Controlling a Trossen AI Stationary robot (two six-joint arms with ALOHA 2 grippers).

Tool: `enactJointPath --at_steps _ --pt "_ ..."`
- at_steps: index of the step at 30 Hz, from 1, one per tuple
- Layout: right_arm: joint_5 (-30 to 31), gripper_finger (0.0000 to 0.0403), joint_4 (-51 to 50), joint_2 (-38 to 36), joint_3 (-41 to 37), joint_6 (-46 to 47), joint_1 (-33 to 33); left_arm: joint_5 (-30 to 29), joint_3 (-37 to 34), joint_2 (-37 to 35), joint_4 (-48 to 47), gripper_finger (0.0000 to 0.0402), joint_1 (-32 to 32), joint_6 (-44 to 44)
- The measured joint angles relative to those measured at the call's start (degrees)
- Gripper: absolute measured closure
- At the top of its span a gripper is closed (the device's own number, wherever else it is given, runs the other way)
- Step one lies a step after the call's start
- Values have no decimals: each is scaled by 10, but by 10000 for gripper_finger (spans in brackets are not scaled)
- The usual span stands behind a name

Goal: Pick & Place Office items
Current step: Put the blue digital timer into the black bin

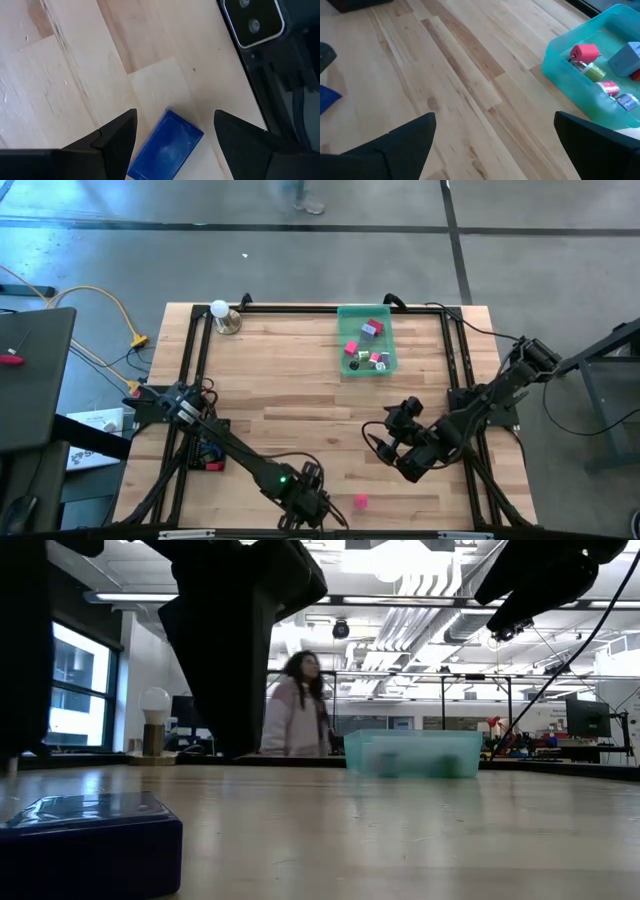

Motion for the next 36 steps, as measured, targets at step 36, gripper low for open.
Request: enactJointPath --at_steps 36 --pt "0 8 -2 0 0 -4 8 -20 -61 -2 -28 150 -3 160"
